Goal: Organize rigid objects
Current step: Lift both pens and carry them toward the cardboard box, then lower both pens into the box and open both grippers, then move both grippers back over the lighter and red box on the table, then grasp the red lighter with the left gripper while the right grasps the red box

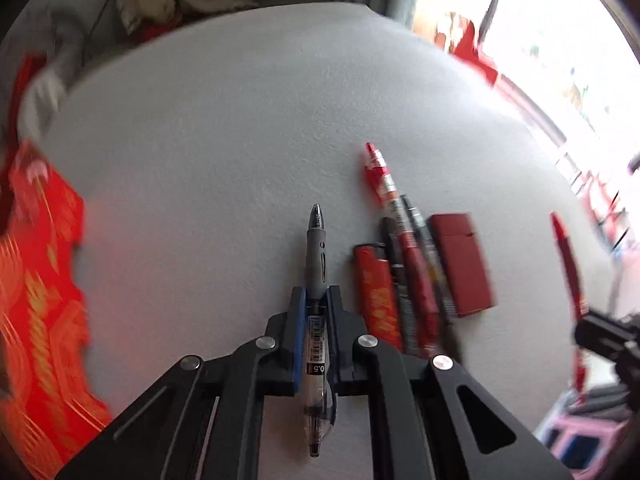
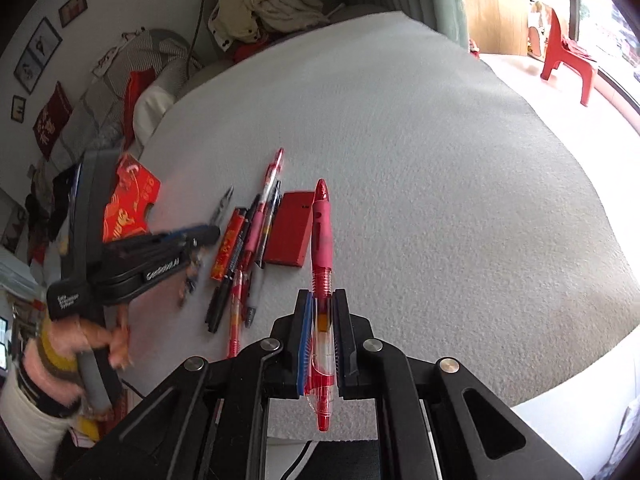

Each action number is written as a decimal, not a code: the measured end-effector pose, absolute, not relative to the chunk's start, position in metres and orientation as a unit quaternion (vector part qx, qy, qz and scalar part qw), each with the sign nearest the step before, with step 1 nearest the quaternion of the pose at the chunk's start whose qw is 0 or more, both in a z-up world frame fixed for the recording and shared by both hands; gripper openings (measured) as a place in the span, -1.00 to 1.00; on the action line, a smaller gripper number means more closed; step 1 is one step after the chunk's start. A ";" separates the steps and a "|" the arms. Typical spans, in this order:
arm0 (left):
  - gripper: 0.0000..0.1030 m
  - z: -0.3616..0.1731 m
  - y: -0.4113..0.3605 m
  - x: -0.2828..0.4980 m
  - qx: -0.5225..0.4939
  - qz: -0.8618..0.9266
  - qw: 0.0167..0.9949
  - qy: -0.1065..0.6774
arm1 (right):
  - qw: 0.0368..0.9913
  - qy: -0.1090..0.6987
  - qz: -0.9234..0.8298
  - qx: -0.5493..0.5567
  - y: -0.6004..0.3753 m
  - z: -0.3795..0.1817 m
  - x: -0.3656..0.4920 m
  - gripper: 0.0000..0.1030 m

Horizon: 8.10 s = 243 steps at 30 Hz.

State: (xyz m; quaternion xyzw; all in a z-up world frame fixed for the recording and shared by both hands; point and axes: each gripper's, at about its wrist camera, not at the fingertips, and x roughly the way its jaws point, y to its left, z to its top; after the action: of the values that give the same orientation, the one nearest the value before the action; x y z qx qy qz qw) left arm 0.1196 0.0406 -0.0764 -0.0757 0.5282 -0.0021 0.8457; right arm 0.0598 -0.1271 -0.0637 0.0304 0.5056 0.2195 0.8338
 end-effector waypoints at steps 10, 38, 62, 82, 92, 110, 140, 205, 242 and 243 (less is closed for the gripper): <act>-0.79 -0.037 0.060 0.052 -0.126 0.027 0.883 0.451 | 0.851 0.469 0.229 0.053 -0.126 -0.040 0.045 -0.79; -0.79 0.068 0.087 -0.055 -0.139 0.055 0.945 0.291 | 0.884 0.401 0.237 0.028 -0.047 0.020 0.006 -0.79; -0.79 0.059 0.218 -0.127 -0.188 0.190 0.930 0.253 | 0.810 0.398 0.426 -0.053 0.149 0.014 -0.044 -0.79; -0.79 0.054 0.228 -0.127 -0.194 0.187 0.928 0.257 | 0.798 0.414 0.434 -0.062 0.170 0.006 -0.045 -0.79; -0.79 0.051 0.229 -0.126 -0.194 0.187 0.927 0.260 | 0.796 0.419 0.433 -0.061 0.172 0.004 -0.045 -0.79; -0.79 0.035 0.236 -0.120 -0.191 0.196 0.923 0.272 | 0.791 0.430 0.431 -0.067 0.186 -0.011 -0.040 -0.79; 0.61 -0.023 0.282 -0.041 -0.185 0.261 0.838 0.443 | 0.778 0.475 0.390 -0.131 0.232 -0.047 0.028 -0.78; 1.00 -0.097 0.047 0.112 -0.089 0.202 0.838 0.499 | 0.845 0.518 0.132 0.027 -0.103 -0.100 0.106 0.86; 1.00 -0.109 0.015 0.100 -0.090 0.167 0.871 0.454 | 0.828 0.519 0.161 -0.136 -0.092 -0.108 0.109 -0.31; 1.00 -0.109 0.015 0.099 -0.093 0.172 0.869 0.454 | 0.829 0.519 0.159 -0.134 -0.091 -0.108 0.109 -0.31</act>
State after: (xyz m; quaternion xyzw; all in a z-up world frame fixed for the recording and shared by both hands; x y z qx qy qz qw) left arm 0.0994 0.0146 -0.1086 -0.0932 0.4544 0.1718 0.8691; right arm 0.1086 -0.0909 -0.1078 -0.1343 0.5193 0.1588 0.8289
